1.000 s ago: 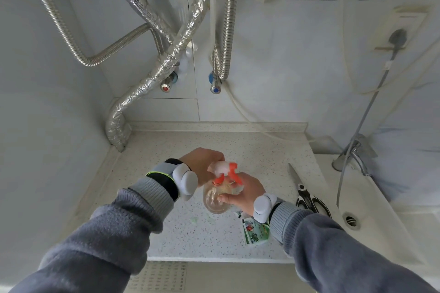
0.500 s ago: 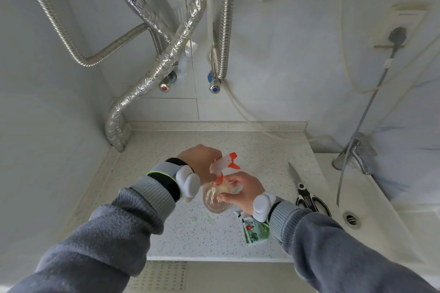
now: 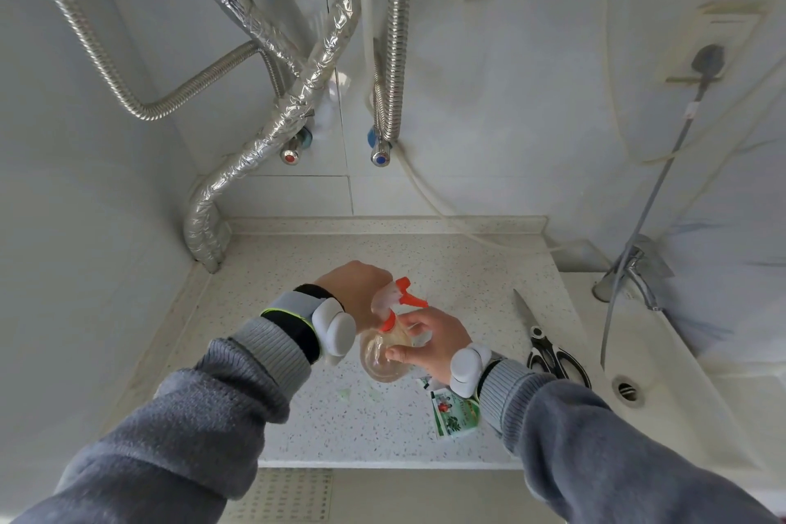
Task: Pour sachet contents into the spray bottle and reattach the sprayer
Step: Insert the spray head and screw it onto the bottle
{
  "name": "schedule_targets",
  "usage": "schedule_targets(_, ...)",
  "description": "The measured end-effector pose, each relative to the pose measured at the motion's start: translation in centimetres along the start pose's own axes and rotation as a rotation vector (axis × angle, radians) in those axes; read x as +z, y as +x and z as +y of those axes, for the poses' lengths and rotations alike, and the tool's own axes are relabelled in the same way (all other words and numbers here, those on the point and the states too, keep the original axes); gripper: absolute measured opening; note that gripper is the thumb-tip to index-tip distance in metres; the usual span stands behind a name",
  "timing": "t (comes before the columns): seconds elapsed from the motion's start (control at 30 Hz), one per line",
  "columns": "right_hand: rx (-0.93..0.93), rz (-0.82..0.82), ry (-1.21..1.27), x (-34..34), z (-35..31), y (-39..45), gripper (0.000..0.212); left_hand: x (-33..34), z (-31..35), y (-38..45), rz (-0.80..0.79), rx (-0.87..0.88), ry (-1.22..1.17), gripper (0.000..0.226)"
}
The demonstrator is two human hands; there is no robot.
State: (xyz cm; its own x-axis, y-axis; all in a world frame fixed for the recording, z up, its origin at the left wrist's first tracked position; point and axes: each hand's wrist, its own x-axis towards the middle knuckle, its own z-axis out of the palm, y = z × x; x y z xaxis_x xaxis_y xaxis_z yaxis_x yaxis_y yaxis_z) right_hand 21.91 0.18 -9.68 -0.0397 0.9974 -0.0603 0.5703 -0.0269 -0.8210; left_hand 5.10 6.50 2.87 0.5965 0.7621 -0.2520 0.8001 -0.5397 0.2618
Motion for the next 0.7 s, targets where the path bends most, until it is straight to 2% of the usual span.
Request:
schedule_targets(0.27,0.006,0.000,0.001,0.0,0.1,0.2,0.053,-0.7,0.2,0.0,-0.051,0.049,0.028,0.003)
schedule_targets(0.47,-0.012,0.017,-0.008,0.2,0.2,0.2,0.064,-1.5,0.7,0.5,-0.068,0.039,0.096,0.011)
schedule_targets(0.7,-0.001,0.013,-0.020,0.3,0.4,0.4,0.063,-1.6,1.0,0.5,-0.082,0.045,0.155,0.017)
